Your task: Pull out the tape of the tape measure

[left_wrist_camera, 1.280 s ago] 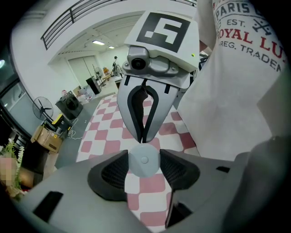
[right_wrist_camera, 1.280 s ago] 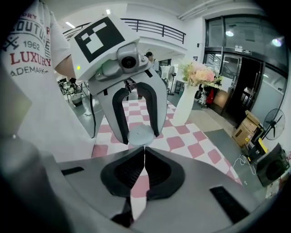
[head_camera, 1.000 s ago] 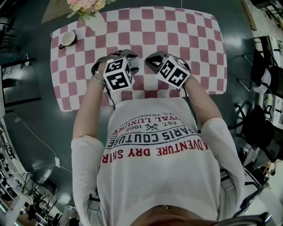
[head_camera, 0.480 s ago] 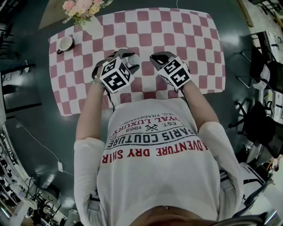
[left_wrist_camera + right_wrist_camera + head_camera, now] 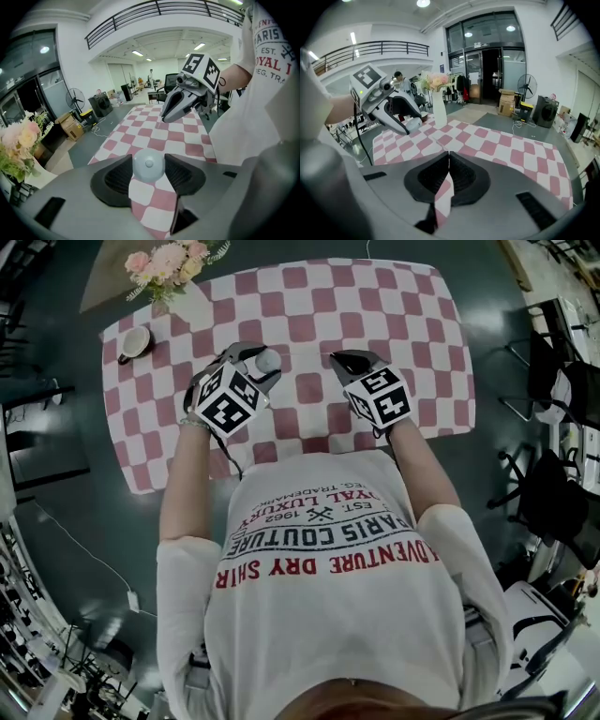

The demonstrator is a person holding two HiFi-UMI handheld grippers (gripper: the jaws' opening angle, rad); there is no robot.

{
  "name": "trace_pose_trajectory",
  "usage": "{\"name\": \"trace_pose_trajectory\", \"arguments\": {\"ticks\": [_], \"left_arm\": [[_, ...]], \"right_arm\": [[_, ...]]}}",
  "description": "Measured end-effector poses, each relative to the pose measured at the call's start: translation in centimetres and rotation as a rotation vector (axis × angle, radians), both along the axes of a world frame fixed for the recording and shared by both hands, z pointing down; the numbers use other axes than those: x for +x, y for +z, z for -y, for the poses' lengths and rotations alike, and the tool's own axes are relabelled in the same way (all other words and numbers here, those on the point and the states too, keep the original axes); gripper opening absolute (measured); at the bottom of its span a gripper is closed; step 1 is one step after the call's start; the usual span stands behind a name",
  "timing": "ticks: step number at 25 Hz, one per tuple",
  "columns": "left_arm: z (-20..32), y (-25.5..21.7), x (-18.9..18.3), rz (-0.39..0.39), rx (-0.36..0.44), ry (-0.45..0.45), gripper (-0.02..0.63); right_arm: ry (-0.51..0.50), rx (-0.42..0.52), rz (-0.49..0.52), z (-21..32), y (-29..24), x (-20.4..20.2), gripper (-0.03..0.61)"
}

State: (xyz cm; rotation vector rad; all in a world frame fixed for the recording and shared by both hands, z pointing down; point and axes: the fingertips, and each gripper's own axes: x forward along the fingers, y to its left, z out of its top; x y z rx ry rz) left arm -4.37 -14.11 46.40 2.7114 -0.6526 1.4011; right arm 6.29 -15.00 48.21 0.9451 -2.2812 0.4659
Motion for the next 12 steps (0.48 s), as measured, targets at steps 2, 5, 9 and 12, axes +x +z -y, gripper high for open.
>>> {"name": "trace_pose_trajectory", "arguments": {"ticks": [2,5,9,12], "left_arm": [[0.0,-0.1,0.2,-0.018,0.001,-0.014,0.232],[0.2,0.0,0.0,-0.014,0.011,-0.037,0.232],[0.5,0.1,-1.5,-0.005,0.016,-0.073,0.232],[0.7,0.0,-1.7,-0.017,0.018,-0.088,0.232]], "right_arm": [[0.027,0.009,0.006,0.2,-0.4,0.3,0.031],[0.076,0.024,-0.030,0.7,-0.2,1.4,0.031],[0.142,0.004,-0.038,1.0,0.4,4.0,0.031],[0.154,0.010,-0.036,1.2,0.4,4.4,0.031]]}}
